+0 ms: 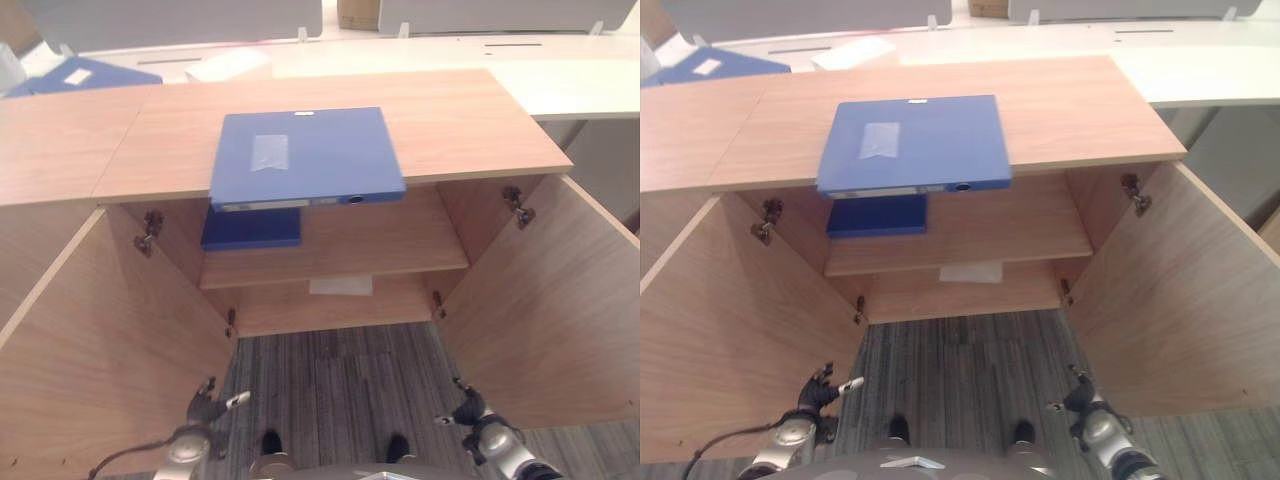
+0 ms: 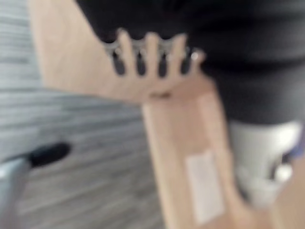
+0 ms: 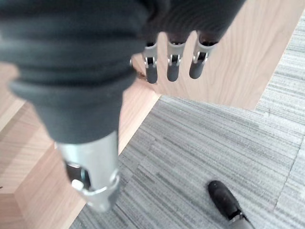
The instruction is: Put the empty folder in the office cabinet
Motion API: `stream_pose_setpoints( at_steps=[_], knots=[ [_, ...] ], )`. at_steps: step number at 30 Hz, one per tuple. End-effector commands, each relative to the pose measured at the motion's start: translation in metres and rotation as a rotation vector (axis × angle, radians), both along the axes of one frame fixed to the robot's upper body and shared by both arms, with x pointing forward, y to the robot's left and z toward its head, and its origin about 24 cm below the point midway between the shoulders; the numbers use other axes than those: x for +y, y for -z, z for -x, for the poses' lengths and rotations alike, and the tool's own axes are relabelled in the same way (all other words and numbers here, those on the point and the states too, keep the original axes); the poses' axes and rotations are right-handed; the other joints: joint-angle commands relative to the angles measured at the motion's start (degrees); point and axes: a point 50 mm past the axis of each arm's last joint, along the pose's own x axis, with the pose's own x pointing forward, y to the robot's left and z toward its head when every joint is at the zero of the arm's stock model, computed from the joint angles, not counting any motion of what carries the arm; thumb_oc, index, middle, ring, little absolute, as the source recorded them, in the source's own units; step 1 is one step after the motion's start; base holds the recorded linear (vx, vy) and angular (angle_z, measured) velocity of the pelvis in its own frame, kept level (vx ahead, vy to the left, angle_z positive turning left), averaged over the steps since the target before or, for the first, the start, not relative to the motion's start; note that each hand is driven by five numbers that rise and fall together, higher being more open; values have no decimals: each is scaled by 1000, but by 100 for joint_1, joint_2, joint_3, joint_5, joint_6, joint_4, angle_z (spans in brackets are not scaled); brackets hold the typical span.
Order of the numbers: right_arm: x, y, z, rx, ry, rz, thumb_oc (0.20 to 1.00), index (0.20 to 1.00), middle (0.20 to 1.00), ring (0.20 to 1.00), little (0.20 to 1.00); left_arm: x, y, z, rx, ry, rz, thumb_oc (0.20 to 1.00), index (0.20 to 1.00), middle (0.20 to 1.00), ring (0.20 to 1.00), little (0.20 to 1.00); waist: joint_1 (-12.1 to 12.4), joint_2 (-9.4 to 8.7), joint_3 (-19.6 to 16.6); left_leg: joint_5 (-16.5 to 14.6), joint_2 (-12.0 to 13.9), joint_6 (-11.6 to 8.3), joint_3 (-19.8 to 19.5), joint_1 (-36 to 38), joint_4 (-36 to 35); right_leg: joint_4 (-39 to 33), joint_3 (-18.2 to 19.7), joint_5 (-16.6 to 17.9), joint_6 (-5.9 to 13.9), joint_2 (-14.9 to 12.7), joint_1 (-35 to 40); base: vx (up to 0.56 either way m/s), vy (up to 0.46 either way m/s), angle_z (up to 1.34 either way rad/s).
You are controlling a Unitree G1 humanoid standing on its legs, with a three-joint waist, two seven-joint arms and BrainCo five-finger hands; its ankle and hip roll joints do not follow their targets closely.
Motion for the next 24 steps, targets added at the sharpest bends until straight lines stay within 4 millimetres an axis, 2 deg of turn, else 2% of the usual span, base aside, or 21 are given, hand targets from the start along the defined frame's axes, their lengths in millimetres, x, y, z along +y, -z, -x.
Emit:
stream_pose_setpoints(
  at_steps=[1,2,4,6,8,11,15,18,24],
  knots=[
    [-1,-9,-20,-41,-14,-6,1000,1000,1000,1000,1000,20,-39,-54,-216,59,-254,1000,1000,1000,1000,1000,-28,55,196,-513,-45,90,62,-70,255,295,182,-522,22,-428,-7,2,2,14],
    [-2,-10,-21,-40,-12,-7,1000,1000,1000,1000,1000,21,-44,-58,-241,69,-280,1000,1000,1000,1000,1000,-33,63,193,-502,-40,78,61,-80,256,289,181,-522,17,-424,-6,-13,42,25],
    [-5,-13,-23,-46,-10,-1,1000,1000,1000,1000,1000,27,-72,-80,-358,54,-360,1000,1000,1000,1000,1000,-80,136,187,-431,-34,34,66,-31,135,246,186,-501,29,-426,-13,-21,96,27],
    [-6,-14,-23,-52,-17,5,1000,1000,1000,1000,1000,35,-92,-89,-451,68,-494,1000,1000,1000,1000,1000,-96,177,144,-419,-50,9,85,44,38,149,178,-464,58,-431,61,40,96,10],
    [-4,-13,-22,-51,-31,-1,1000,1000,1000,1000,1000,43,-106,-92,-515,85,-649,1000,1000,1000,1000,1000,-80,173,91,-460,-72,3,73,99,15,90,169,-455,85,-438,139,87,66,8],
    [0,-10,-16,-39,-42,-22,1000,1000,1000,1000,1000,51,-126,-95,-610,87,-773,1000,1000,1000,1000,1000,-30,135,14,-509,-84,1,52,150,-13,50,148,-459,120,-450,217,65,25,7],
    [6,-8,-13,-35,-44,-47,1000,1000,1000,1000,1000,52,-141,-97,-698,133,-905,1000,1000,1000,1000,1000,1,77,-30,-577,-81,-4,60,210,-37,27,114,-477,163,-448,285,23,-6,2],
    [11,-5,-9,-25,-47,-67,1000,1000,1000,1000,1000,45,-156,-102,-808,204,-1045,1000,1000,1000,1000,1000,1,14,-55,-677,-77,-4,82,293,-38,15,123,-521,201,-428,360,52,-13,6],
    [16,-3,-5,-17,-37,-87,1000,1000,1000,1000,1000,33,-171,-109,-959,242,-1174,1000,1000,1000,1000,1000,-46,-64,-107,-739,-86,8,123,338,-38,15,167,-517,232,-392,367,24,-7,-2]
  ],
)
